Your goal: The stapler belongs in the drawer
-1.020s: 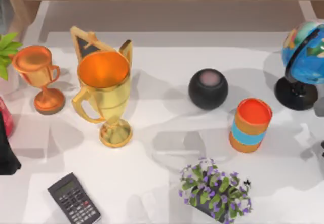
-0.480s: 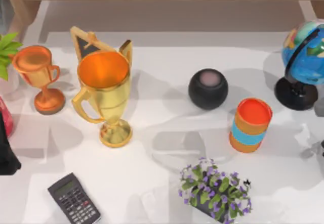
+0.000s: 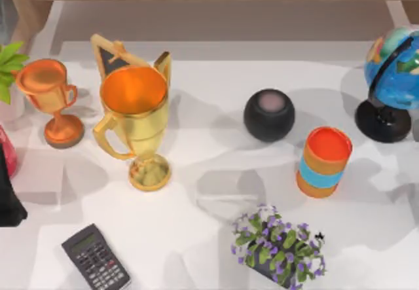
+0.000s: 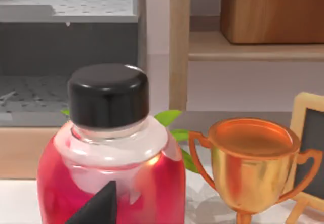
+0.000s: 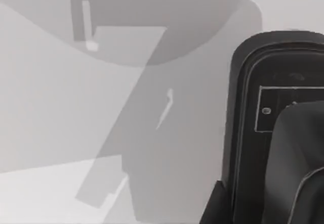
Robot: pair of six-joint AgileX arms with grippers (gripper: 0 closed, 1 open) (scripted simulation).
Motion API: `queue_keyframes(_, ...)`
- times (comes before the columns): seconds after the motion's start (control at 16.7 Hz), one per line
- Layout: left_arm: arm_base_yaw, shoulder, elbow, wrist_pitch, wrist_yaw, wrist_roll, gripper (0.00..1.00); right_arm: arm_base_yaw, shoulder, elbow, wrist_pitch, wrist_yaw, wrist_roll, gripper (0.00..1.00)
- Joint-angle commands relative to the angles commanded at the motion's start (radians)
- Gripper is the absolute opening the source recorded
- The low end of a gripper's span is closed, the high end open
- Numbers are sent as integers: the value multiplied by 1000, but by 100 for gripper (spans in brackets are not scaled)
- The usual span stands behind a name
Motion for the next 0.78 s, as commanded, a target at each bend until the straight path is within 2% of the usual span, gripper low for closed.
queue_keyframes(0.48, 0, 0, 0, 0, 0, 0, 100, -14, -36, 36, -38, 1, -1, 0)
queue_keyframes(0.78, 0, 0, 0, 0, 0, 0, 100, -109, -130, 291, -119, 22, 11, 0)
